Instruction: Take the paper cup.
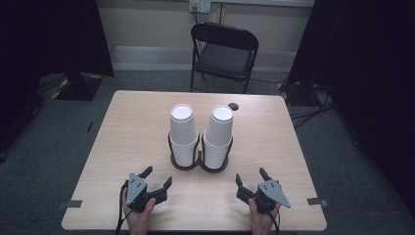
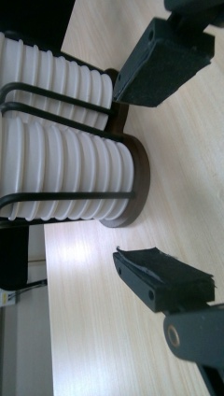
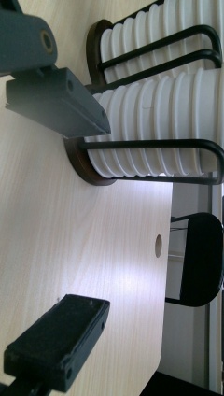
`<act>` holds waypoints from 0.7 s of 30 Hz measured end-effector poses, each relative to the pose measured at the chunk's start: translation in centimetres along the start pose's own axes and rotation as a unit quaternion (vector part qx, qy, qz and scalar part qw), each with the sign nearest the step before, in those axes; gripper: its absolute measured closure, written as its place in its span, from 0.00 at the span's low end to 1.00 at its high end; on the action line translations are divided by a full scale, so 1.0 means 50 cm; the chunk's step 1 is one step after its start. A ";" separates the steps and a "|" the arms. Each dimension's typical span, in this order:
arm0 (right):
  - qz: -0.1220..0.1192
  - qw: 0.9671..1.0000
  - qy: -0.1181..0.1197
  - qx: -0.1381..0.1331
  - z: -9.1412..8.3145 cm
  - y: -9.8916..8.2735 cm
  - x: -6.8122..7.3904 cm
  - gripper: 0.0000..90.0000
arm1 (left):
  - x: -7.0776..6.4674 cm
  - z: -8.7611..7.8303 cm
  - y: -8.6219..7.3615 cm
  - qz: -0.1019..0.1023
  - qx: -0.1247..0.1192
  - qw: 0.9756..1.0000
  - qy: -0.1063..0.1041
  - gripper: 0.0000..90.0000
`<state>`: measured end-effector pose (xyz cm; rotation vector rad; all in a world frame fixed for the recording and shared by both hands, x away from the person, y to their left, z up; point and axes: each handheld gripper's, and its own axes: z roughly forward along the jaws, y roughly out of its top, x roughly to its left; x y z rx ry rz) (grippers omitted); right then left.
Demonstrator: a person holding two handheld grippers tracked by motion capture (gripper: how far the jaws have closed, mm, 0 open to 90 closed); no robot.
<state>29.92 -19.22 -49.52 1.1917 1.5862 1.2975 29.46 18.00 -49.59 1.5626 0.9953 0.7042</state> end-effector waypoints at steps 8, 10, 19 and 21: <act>-0.005 1.000 -0.001 0.006 0.003 0.001 0.002 0.14 | -0.004 -0.002 0.011 -0.003 -0.004 1.000 -0.009 0.22; -0.016 1.000 0.002 0.011 0.004 0.002 0.005 0.14 | -0.008 -0.002 0.015 0.000 -0.006 1.000 -0.008 0.22; -0.007 1.000 -0.001 0.004 0.002 0.001 0.003 0.14 | -0.024 0.003 0.031 0.008 0.004 0.999 -0.033 0.22; -0.004 1.000 0.000 0.005 0.002 0.001 0.002 0.14 | -0.027 0.001 0.034 0.011 0.000 0.999 -0.035 0.22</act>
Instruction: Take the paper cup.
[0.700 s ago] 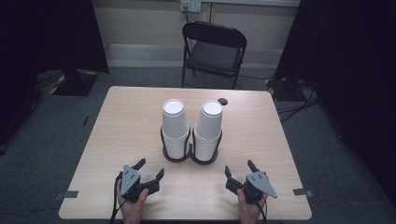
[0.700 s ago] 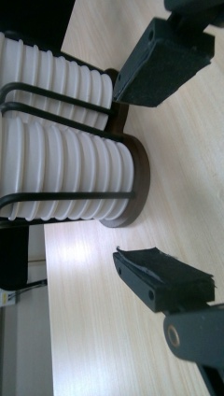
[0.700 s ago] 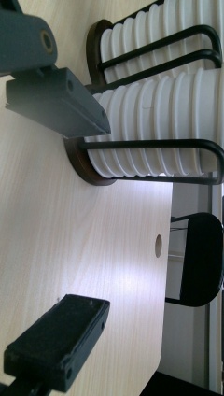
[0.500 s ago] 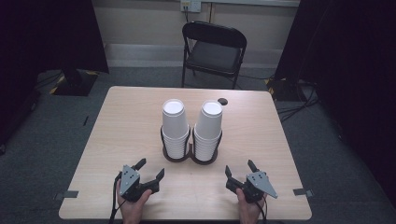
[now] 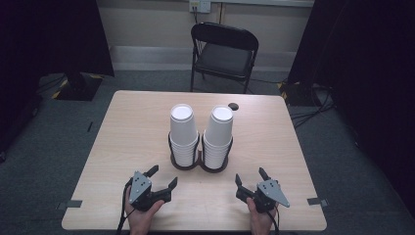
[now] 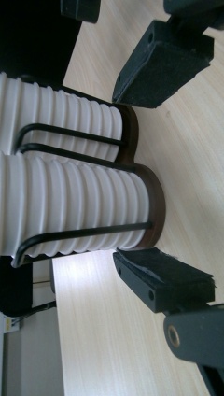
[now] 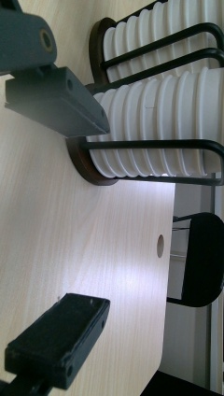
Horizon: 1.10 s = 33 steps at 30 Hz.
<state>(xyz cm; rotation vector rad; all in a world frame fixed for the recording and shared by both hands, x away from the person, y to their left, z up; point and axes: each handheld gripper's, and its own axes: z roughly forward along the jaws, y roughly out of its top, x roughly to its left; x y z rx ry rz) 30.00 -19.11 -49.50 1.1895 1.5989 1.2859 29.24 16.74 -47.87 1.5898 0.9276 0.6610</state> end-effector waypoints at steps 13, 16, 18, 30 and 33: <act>0.001 1.000 0.000 0.002 0.000 0.000 0.000 0.15 | -0.023 0.007 0.041 0.033 0.002 0.999 -0.026 0.17; 0.001 1.000 0.001 0.003 0.001 0.000 0.000 0.15 | -0.030 0.010 0.051 0.037 0.000 0.999 -0.034 0.17; -0.003 1.000 -0.001 0.005 0.001 0.001 0.001 0.15 | -0.035 0.011 0.057 0.038 -0.001 0.999 -0.038 0.17; 0.003 1.000 0.004 0.006 0.002 0.001 -0.002 0.15 | -0.057 0.026 0.084 0.041 -0.008 0.998 -0.054 0.18; 0.003 1.000 0.002 0.005 0.001 0.001 -0.002 0.15 | -0.065 0.029 0.095 0.051 -0.012 0.997 -0.065 0.18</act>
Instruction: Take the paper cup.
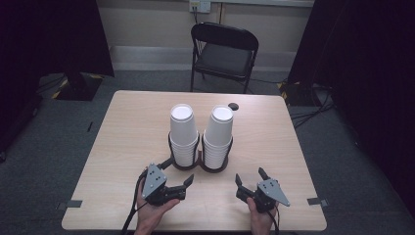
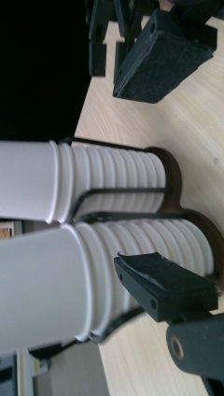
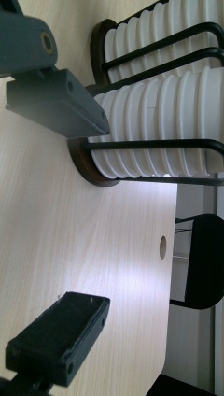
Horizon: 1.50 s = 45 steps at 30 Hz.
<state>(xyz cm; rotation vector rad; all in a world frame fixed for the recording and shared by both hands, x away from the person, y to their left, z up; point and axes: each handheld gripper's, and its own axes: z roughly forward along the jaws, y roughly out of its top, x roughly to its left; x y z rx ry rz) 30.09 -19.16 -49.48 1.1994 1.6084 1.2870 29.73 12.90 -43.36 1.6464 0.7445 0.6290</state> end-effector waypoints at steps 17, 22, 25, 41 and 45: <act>0.006 1.000 -0.004 -0.004 -0.002 -0.001 -0.001 0.18 | -0.003 0.027 0.052 0.022 -0.006 0.999 -0.028 0.17; 0.005 1.000 -0.004 -0.003 -0.001 0.000 -0.001 0.18 | -0.008 0.036 0.068 0.025 -0.016 0.999 -0.037 0.18; 0.006 1.000 -0.004 -0.002 -0.001 0.000 -0.001 0.19 | -0.009 0.041 0.073 0.024 -0.016 0.999 -0.040 0.17; 0.005 1.000 -0.002 0.000 0.000 0.000 -0.001 0.19 | -0.022 0.080 0.127 0.032 -0.033 0.998 -0.047 0.19; 0.006 1.000 -0.002 -0.002 -0.001 0.000 -0.002 0.19 | -0.024 0.088 0.144 0.036 -0.037 0.997 -0.050 0.18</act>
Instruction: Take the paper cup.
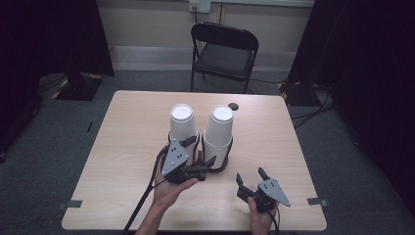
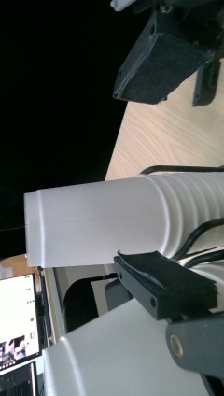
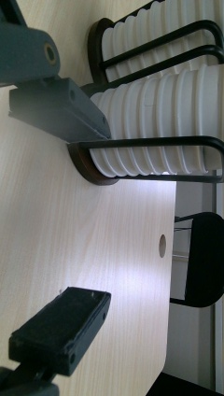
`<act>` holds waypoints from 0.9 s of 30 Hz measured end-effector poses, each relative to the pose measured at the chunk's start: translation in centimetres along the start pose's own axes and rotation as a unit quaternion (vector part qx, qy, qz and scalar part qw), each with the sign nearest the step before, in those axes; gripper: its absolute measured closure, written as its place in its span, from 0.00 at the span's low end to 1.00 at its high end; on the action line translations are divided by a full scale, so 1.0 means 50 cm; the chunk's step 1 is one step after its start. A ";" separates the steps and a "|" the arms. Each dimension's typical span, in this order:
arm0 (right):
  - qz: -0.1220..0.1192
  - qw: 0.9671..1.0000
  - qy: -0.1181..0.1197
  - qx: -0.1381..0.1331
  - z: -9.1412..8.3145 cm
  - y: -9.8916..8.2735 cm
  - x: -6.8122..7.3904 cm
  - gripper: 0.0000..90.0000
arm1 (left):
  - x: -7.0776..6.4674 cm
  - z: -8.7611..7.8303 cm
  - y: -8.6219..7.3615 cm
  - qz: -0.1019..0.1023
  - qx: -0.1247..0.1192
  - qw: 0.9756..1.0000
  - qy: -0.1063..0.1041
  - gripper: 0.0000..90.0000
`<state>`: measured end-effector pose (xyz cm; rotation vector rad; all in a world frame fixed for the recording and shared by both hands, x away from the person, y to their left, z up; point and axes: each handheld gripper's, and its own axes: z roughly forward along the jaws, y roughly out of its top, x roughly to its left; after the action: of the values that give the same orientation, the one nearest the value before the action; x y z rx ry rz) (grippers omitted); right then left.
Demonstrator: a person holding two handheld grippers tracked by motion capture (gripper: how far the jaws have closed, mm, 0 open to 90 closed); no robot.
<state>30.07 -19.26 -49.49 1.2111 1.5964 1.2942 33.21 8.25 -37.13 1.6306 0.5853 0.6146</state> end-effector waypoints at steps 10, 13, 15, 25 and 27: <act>-0.001 1.000 0.001 0.001 0.000 0.000 0.000 0.19 | 0.009 0.020 0.035 0.003 0.000 1.000 -0.005 0.18; -0.001 1.000 0.001 0.001 0.000 0.000 0.001 0.19 | 0.007 0.032 0.045 0.010 0.001 1.000 -0.004 0.18; -0.001 1.000 0.002 0.001 0.000 0.000 0.001 0.19 | 0.005 0.036 0.048 0.016 0.003 1.000 -0.004 0.18; -0.002 1.000 0.001 0.001 0.001 0.000 0.001 0.19 | 0.014 0.064 0.075 0.012 0.003 1.000 0.004 0.18; -0.002 1.000 0.002 0.002 0.001 0.000 0.001 0.19 | 0.018 0.068 0.080 0.005 0.004 1.000 0.005 0.18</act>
<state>30.10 -19.21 -49.48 1.2086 1.6027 1.2929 36.34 5.86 -33.51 1.6393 0.5882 0.6290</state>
